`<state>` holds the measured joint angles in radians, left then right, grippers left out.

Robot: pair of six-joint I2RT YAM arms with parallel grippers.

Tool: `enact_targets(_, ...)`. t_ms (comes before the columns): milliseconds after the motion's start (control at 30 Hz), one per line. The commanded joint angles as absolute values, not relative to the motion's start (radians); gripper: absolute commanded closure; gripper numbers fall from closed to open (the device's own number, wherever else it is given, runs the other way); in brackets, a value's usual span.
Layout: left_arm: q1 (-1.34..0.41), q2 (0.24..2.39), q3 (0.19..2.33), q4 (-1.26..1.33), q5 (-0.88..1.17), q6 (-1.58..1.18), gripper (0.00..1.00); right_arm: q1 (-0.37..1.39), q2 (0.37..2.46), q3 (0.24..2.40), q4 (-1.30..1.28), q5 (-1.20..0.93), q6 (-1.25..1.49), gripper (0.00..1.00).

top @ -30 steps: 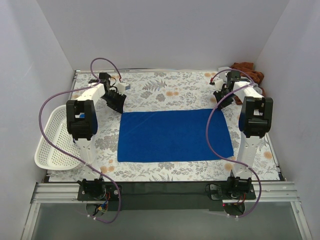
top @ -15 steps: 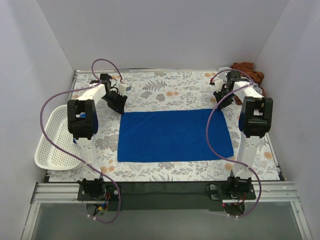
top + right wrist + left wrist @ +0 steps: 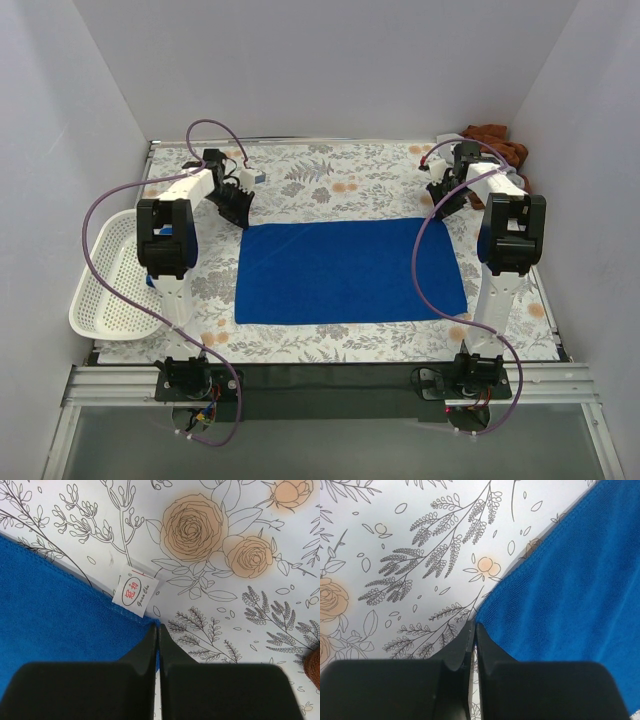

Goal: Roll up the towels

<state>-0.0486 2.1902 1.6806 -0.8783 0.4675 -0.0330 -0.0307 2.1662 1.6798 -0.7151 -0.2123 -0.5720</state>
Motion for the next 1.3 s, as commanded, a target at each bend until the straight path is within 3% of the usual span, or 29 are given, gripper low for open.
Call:
enact_targets(0,-0.043,2.214,1.713,-0.859,0.424,-0.037,1.0,-0.034,2.14,1.724,-0.753,-0.222,-0.581,0.99)
enact_targets(267,-0.015,2.347,1.977,-0.896,0.353,-0.051,1.0,-0.04,2.184,1.816,-0.75,-0.227,-0.548,0.99)
enact_targets(400,-0.012,2.402,2.092,-0.908,0.351,-0.045,1.0,-0.046,2.252,1.971,-0.746,-0.219,-0.528,0.99)
enact_targets(600,-0.006,2.395,2.115,-0.879,0.363,-0.043,1.0,-0.051,2.29,2.071,-0.749,-0.193,-0.531,0.99)
enact_targets(967,0.034,2.081,1.829,-0.813,0.475,0.115,1.0,-0.08,2.082,1.858,-0.746,-0.233,-0.591,0.99)
enact_targets(1267,0.04,1.801,1.405,-0.85,0.503,0.373,1.0,-0.084,1.875,1.565,-0.747,-0.239,-0.702,0.99)
